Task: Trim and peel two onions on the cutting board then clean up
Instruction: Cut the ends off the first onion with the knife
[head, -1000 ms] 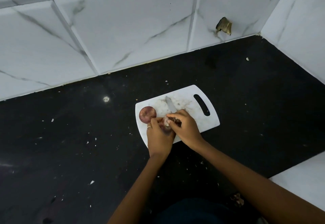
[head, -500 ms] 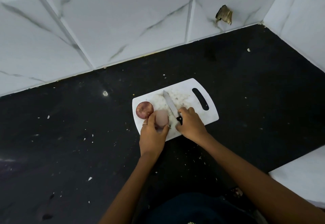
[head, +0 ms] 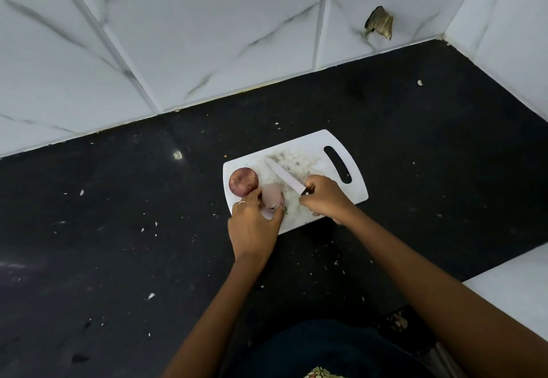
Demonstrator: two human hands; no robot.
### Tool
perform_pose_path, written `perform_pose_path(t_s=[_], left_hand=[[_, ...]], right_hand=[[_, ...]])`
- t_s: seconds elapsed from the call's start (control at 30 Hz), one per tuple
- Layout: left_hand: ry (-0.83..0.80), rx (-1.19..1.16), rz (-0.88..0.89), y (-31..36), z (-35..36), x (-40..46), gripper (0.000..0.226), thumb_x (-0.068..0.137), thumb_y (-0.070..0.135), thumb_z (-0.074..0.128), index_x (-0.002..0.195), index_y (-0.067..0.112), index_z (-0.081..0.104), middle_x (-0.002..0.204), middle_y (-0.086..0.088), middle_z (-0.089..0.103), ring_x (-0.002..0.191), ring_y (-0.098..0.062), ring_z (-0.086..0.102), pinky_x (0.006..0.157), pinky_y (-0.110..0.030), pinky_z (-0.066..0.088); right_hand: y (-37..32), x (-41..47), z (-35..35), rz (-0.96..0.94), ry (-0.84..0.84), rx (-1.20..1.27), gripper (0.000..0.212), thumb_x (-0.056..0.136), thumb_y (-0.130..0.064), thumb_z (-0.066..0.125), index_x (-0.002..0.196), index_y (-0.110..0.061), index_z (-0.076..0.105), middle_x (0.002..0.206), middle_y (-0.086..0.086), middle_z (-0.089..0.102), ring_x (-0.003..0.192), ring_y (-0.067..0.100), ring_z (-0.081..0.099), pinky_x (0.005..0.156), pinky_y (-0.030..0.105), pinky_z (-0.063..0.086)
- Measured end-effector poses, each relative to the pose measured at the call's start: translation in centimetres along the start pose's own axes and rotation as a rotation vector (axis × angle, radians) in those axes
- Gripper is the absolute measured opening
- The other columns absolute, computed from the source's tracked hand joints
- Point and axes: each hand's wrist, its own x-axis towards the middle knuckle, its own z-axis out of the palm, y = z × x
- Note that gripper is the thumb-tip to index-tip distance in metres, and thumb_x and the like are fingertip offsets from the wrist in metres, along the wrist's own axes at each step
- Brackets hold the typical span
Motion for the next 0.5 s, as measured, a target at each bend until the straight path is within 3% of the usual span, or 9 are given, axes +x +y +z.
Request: perform_pose_path(t_s=[0.07, 0.13, 0.23, 0.37, 0.43, 0.5], left_hand=[[-0.007, -0.066, -0.002, 0.1, 0.2, 0.1, 0.052, 0.085, 0.044, 0.069, 0.128, 0.018, 0.057, 0.112, -0.001, 0.066, 0.107, -0.020, 0.056, 0.087, -0.037, 0.049], [-0.026, -0.116, 0.001, 0.2, 0.5, 0.3, 0.050, 0.085, 0.041, 0.070, 0.127, 0.018, 0.057, 0.111, 0.001, 0.066, 0.105, -0.018, 0.057, 0.086, -0.037, 0.051], [-0.051, -0.185, 0.013, 0.9, 0.9, 0.9, 0.047, 0.086, 0.036, 0.070, 0.126, 0.014, 0.058, 0.110, 0.002, 0.066, 0.100, -0.016, 0.059, 0.083, -0.032, 0.051], [-0.087, -0.287, -0.026, 2.4, 1.3, 1.8, 0.052, 0.088, 0.028, 0.070, 0.133, 0.010, 0.052, 0.122, -0.001, 0.062, 0.100, -0.007, 0.052, 0.083, -0.019, 0.040], [-0.095, -0.318, -0.030, 2.8, 1.6, 2.1, 0.052, 0.088, 0.025, 0.070, 0.134, 0.012, 0.050, 0.122, -0.001, 0.061, 0.098, -0.007, 0.053, 0.083, -0.021, 0.042], [-0.105, -0.328, -0.029, 2.8, 1.8, 2.3, 0.054, 0.088, 0.022, 0.069, 0.137, 0.015, 0.047, 0.120, -0.001, 0.062, 0.097, -0.011, 0.059, 0.085, -0.027, 0.049]], right_hand=[[-0.2, -0.2, -0.5, 0.017, -0.054, 0.124, 0.013, 0.084, -0.001, 0.051, 0.093, -0.010, 0.049, 0.075, 0.004, 0.053, 0.058, 0.018, 0.056, 0.046, 0.026, 0.046], [-0.3, -0.3, -1.0, 0.009, -0.089, 0.174, 0.015, 0.084, -0.001, 0.049, 0.091, -0.015, 0.046, 0.072, 0.003, 0.052, 0.049, 0.015, 0.047, 0.041, 0.023, 0.034], [-0.4, -0.6, -1.5, 0.009, -0.138, 0.251, 0.005, 0.092, -0.015, 0.048, 0.090, -0.019, 0.049, 0.068, 0.004, 0.051, 0.046, 0.012, 0.036, 0.038, 0.022, 0.026], [0.2, -1.1, -1.5, -0.083, -0.029, 0.214, 0.015, 0.101, -0.022, 0.040, 0.101, -0.014, 0.053, 0.068, 0.005, 0.053, 0.042, 0.011, 0.042, 0.037, 0.019, 0.033], [0.5, -1.5, -1.5, -0.127, 0.003, 0.128, 0.018, 0.101, -0.018, 0.038, 0.114, -0.018, 0.049, 0.073, 0.006, 0.060, 0.041, 0.013, 0.050, 0.039, 0.022, 0.039], [0.8, -1.8, -1.4, -0.157, -0.007, 0.032, 0.035, 0.101, -0.016, 0.037, 0.134, -0.027, 0.040, 0.078, 0.005, 0.063, 0.042, 0.012, 0.053, 0.041, 0.022, 0.042]])
